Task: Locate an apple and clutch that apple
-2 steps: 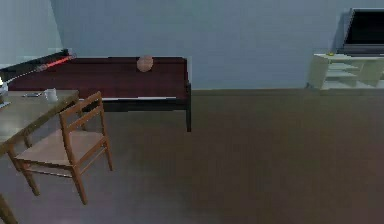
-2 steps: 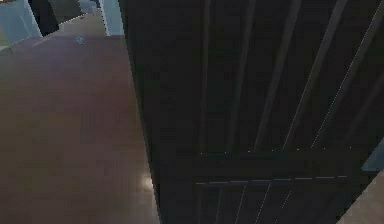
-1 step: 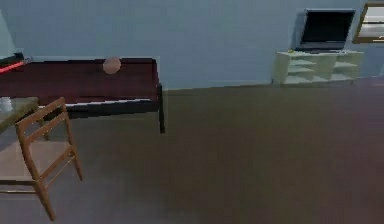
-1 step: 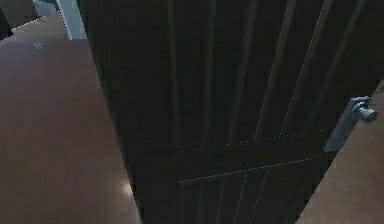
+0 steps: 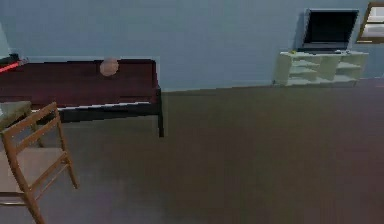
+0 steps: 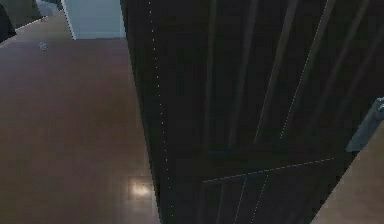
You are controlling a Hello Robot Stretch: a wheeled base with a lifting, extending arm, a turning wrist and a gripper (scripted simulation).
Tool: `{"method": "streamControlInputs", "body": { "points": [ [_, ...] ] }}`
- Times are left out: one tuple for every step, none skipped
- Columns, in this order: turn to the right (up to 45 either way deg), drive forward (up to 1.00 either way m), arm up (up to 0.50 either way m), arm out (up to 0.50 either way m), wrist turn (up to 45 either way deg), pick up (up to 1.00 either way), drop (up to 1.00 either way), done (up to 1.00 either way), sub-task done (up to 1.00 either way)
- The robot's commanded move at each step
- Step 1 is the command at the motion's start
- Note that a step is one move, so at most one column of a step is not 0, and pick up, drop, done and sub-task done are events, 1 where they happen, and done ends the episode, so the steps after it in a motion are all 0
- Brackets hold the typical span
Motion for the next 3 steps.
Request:
{"method": "streamControlInputs", "body": {
  "points": [
    [30.0,0.00,0.00,0.00,0.0,0.00,0.00,0.00,0.00],
    [0.0,0.55,0.00,0.00,0.0,0.00,0.00,0.00,0.00],
    [18.0,0.00,0.00,0.00,0.0,0.00,0.00,0.00,0.00]
  ]
}}
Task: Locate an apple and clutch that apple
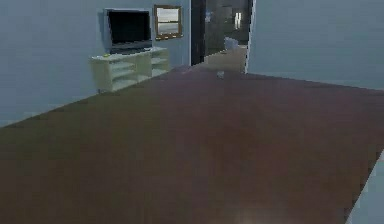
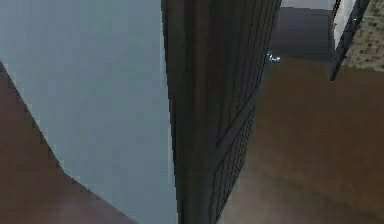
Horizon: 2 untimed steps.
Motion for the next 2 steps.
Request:
{"method": "streamControlInputs", "body": {
  "points": [
    [0.0,1.00,0.00,0.00,0.0,0.00,0.00,0.00,0.00],
    [3.0,0.00,0.00,0.00,0.0,0.00,0.00,0.00,0.00]
  ]
}}
